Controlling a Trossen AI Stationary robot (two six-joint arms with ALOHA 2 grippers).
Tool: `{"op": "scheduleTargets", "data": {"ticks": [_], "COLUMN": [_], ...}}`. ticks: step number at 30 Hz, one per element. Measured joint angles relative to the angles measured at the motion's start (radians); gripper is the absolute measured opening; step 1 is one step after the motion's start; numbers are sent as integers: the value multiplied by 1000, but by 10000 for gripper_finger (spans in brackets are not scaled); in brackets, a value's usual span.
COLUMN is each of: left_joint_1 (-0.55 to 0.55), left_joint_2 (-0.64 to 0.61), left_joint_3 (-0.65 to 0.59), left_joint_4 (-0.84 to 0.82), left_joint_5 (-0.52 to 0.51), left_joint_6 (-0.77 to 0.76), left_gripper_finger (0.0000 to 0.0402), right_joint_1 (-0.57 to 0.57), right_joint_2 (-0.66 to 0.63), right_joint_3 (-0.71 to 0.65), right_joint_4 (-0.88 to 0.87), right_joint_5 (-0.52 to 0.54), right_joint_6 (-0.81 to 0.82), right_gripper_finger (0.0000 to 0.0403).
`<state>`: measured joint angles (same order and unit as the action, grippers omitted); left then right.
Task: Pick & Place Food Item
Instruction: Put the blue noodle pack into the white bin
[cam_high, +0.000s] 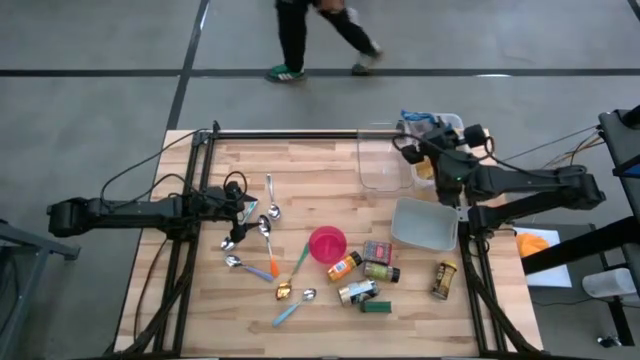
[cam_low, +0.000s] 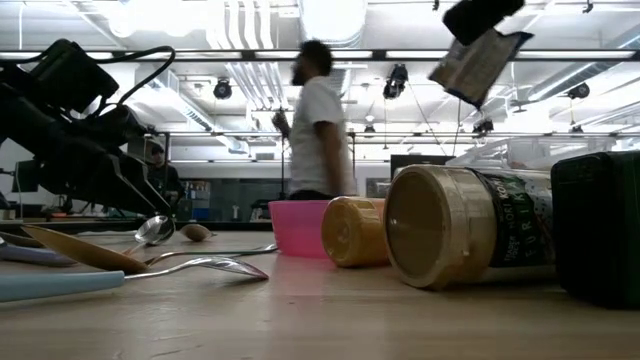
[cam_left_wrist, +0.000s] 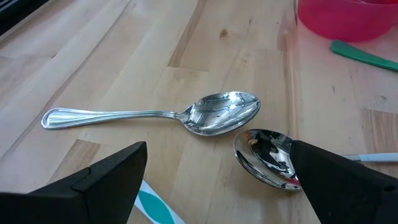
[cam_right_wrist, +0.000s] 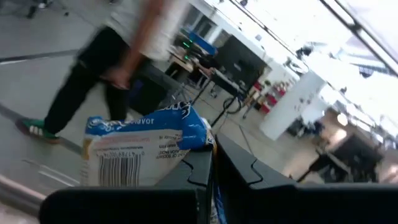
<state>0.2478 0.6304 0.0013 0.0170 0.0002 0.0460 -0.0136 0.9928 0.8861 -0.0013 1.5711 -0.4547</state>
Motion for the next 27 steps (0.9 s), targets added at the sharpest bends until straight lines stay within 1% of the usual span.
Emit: {"op": "scheduleTargets", "data": {"ticks": [7, 16, 23, 27], "left_joint_1": [0, 0, 0, 0], "left_joint_2": [0, 0, 1, 1], "left_joint_3": [0, 0, 0, 0], "left_joint_4": [0, 0, 0, 0], "left_joint_5": [0, 0, 0, 0], "left_joint_6": [0, 0, 0, 0], "left_gripper_finger": [396, 396, 396, 396], "right_joint_1": [-73, -130, -178, -209], "right_joint_2": [-89, -102, -105, -105], "right_joint_3": [-142, -286, -380, -420], "right_joint_4": [2, 7, 7, 6], "right_joint_5": [2, -34, -99, -179], "right_joint_6": [147, 385, 580, 671], "right_gripper_finger": [12, 12, 12, 12]}}
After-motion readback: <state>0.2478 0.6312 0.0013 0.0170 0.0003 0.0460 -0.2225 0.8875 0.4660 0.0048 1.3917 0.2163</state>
